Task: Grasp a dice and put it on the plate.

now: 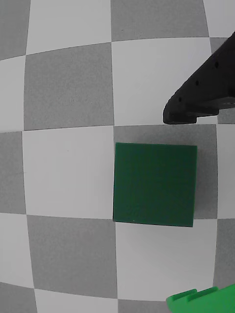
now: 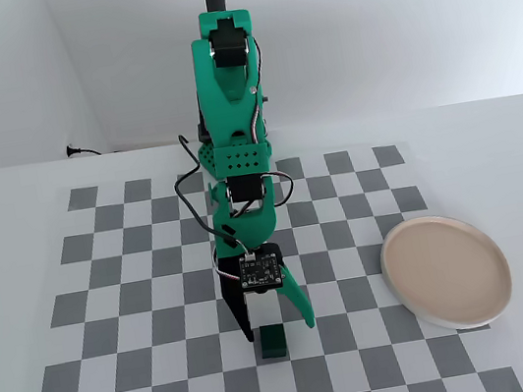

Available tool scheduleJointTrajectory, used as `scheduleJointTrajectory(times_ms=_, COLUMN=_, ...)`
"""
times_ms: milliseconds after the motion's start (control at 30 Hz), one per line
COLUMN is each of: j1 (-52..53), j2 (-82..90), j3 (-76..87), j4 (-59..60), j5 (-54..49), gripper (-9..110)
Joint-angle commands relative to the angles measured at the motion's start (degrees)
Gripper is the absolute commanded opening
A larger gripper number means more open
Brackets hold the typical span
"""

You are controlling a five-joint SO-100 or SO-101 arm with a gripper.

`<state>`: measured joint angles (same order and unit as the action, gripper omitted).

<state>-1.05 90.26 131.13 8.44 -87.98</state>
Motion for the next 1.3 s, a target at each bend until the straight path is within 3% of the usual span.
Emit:
scheduleJointTrajectory(times_ms=0, j1=0.97, j2=-0.53, j3=-4.66, j4=-2.55, j5=0.18, gripper=32)
scheduleJointTrajectory(times_ms=833, j1=1.49, j2=-6.68, j3=-5.19, j4=-6.24, j5=-0.26, gripper=31)
scheduleJointTrajectory(times_ms=1267, j1=1.23, j2=-2.11, j3=-5.01, j4=-2.29, j5=0.35, gripper=30)
